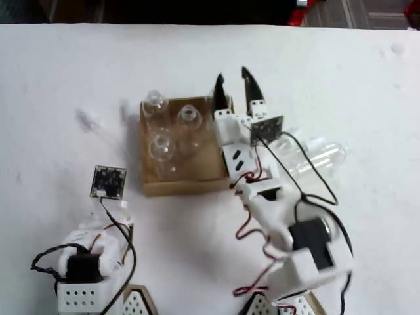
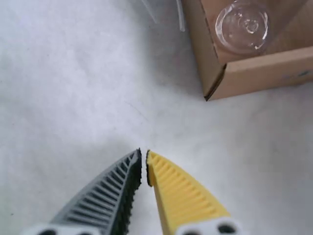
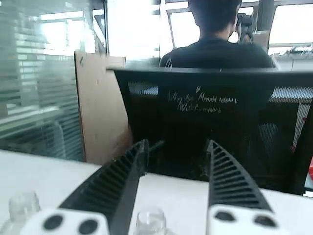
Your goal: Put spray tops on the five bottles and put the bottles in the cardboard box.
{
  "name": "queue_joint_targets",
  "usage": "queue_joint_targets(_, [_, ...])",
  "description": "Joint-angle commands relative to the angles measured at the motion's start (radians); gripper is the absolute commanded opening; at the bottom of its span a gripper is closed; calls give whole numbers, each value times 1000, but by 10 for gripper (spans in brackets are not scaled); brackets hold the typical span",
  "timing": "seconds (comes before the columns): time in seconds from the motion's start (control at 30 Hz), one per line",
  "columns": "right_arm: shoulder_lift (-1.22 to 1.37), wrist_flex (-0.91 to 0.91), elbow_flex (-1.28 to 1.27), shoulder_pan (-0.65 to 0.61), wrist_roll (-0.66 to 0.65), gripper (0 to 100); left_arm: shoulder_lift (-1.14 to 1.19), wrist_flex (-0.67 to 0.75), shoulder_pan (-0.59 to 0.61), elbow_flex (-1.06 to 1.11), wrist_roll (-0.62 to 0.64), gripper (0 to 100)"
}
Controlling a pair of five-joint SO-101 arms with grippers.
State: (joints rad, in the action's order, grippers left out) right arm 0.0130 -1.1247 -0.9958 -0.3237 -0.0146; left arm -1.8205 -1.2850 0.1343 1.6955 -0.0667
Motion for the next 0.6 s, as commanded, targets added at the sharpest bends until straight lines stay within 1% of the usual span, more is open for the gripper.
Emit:
queue_joint_targets(0.0, [-225,196,-9,31,15,152,-8,0,12,-3,14,23])
queue_joint_targets(0.17, [-504,538,-12,133,17,152,-8,-2,12,-3,14,23])
queue_joint_targets(0.4, [-878,1092,-75,249,17,155,-8,-2,12,-3,14,23])
queue_joint_targets(0.57, [-1142,1380,-158,337,15,155,-8,-2,12,-3,14,23])
